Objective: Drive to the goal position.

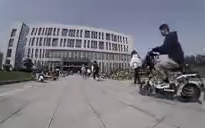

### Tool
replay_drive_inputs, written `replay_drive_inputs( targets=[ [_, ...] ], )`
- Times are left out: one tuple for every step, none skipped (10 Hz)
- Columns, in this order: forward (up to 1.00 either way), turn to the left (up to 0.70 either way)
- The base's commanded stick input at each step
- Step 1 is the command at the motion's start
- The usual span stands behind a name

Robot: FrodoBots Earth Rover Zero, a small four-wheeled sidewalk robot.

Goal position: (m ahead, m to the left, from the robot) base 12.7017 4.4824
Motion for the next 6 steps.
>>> replay_drive_inputs(
  targets=[
    [1.00,0.00],
    [1.00,0.09],
    [1.00,0.26],
    [1.00,0.40],
    [1.00,0.40],
    [1.00,0.40]
  ],
)
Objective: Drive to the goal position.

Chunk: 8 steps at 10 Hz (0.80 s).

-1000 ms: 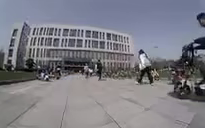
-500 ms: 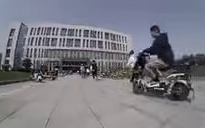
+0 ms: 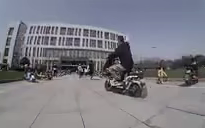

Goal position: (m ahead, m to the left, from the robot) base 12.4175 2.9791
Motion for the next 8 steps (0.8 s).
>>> replay_drive_inputs(
  targets=[
    [1.00,0.40],
    [1.00,0.40],
    [1.00,0.40],
    [1.00,0.40],
    [1.00,0.39],
    [1.00,0.39],
    [1.00,0.39],
    [1.00,0.35]
  ],
)
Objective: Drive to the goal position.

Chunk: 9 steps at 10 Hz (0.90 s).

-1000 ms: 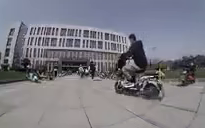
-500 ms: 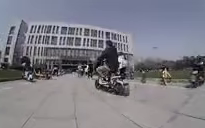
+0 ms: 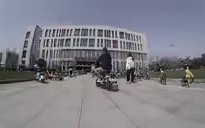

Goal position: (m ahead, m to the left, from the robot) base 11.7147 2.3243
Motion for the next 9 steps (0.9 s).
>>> replay_drive_inputs(
  targets=[
    [1.00,0.21],
    [1.00,0.06],
    [1.00,0.02],
    [1.00,0.01],
    [1.00,0.00],
    [1.00,0.00],
    [1.00,0.00],
    [1.00,0.00],
    [1.00,0.00]
  ],
)
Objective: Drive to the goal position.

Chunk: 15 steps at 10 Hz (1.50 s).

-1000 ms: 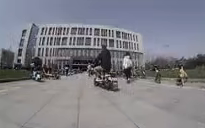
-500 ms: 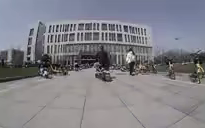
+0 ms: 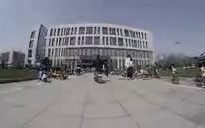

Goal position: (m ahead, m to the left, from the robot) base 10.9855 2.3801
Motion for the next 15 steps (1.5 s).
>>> replay_drive_inputs(
  targets=[
    [1.00,0.00],
    [1.00,0.00],
    [1.00,0.00],
    [1.00,0.00],
    [1.00,0.00],
    [1.00,0.00],
    [1.00,0.00],
    [1.00,0.00],
    [1.00,0.00],
    [1.00,0.02],
    [1.00,0.25],
    [1.00,0.24],
    [1.00,0.17],
    [1.00,0.10],
    [1.00,0.02]
  ],
)
